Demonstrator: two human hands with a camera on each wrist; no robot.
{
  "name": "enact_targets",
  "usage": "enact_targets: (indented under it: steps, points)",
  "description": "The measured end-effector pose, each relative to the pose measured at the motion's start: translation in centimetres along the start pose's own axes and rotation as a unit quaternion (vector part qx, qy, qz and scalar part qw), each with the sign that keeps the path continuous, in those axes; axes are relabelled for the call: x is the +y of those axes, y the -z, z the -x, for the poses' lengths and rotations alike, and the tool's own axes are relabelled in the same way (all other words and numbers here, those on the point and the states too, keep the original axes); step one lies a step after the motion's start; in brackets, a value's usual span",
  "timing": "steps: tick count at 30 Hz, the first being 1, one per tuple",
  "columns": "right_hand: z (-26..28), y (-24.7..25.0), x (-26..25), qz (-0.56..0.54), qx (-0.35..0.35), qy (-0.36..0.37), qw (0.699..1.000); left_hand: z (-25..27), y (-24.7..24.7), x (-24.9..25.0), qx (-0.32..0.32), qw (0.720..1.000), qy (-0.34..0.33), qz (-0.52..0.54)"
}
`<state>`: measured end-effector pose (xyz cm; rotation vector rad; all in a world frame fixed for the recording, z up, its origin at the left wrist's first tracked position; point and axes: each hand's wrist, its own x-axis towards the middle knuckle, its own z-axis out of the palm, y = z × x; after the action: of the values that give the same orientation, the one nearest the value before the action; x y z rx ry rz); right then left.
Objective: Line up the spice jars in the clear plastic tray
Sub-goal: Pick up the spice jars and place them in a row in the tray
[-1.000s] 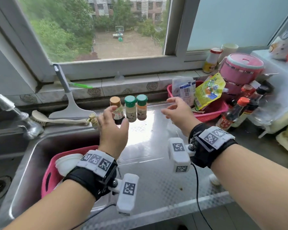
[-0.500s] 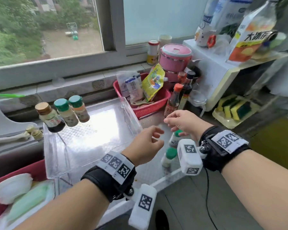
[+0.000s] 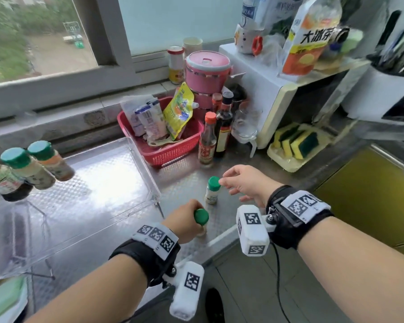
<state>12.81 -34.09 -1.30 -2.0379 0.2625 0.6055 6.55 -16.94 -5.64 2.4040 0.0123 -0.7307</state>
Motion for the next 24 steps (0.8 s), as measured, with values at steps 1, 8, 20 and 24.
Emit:
enact_targets:
  steps: [1,8,20,24]
  points:
    - [-0.3,0.0,0.0,0.005,0.007,0.004,1.000,-0.1,0.1,0.0,0.005,1.000,0.001,0.005]
    - [-2.9,-0.9,0.5,0.094,0.000,0.055,0.994,-0.4,2.5,1.4,0.044,0.993,0.009,0.110]
    - [-6.0,-2.8,2.7,0.134,-0.016,0.079,0.988,0.6,4.8,2.0,0.065,0.984,-0.005,0.169]
    - [-5.3,-1.8,1.5,0.031,-0.053,0.101,0.993,0.7,5.8,2.3,0.085,0.976,-0.028,0.200]
